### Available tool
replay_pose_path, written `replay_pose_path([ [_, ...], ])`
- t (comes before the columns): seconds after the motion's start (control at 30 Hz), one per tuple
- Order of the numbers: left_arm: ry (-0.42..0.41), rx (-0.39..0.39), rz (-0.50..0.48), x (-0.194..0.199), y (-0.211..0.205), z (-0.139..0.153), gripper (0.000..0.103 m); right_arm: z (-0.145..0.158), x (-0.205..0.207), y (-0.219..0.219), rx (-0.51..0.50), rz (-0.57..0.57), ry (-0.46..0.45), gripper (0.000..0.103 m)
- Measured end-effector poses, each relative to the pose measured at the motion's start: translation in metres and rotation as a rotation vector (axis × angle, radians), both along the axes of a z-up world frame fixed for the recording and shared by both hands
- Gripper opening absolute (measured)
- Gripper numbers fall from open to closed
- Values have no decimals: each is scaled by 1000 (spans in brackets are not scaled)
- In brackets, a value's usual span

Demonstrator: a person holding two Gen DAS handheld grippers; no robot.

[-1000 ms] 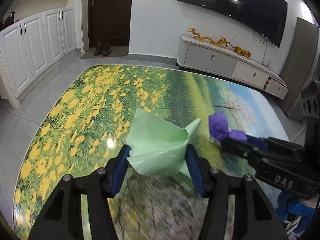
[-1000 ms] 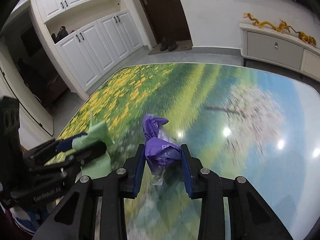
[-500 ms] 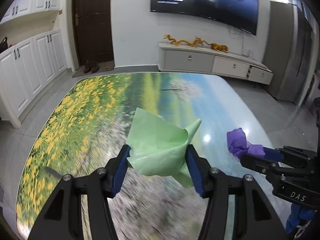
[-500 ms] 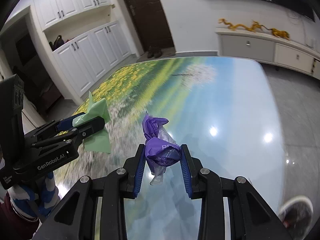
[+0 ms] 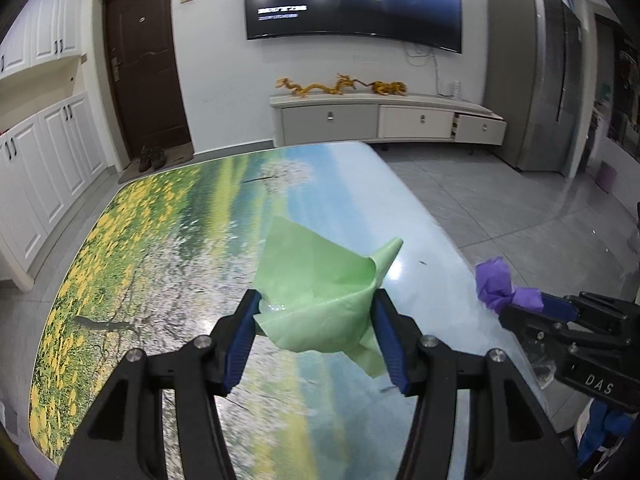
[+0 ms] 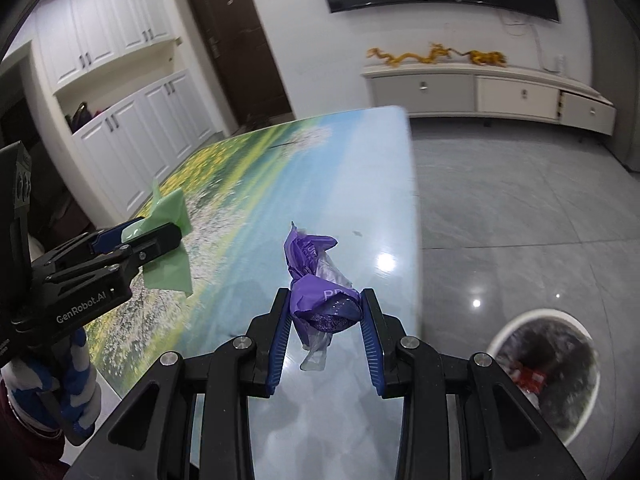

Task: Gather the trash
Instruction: 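Carry both items over the bin and open both tools to drop them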

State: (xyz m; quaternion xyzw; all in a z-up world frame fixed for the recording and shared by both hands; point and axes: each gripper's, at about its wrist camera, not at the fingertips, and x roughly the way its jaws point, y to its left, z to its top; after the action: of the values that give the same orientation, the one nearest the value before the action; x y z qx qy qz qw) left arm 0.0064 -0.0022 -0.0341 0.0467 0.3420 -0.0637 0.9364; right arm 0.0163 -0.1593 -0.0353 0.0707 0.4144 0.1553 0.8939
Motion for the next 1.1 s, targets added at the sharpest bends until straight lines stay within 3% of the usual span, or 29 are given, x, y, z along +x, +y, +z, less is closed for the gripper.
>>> replay_pose_path([
  [0.3,-11,56,-77,-11,-50,7,54,-3,-23,-57,0,-116,-23,34],
  [0.6,5,114,-213,-4,-124,2,54,-13,-36,-123,1,-261,-30,34],
  [1.1,198,76,-489,40,-271,-42,54,-69,-31,-228,-16,-500,119,34],
])
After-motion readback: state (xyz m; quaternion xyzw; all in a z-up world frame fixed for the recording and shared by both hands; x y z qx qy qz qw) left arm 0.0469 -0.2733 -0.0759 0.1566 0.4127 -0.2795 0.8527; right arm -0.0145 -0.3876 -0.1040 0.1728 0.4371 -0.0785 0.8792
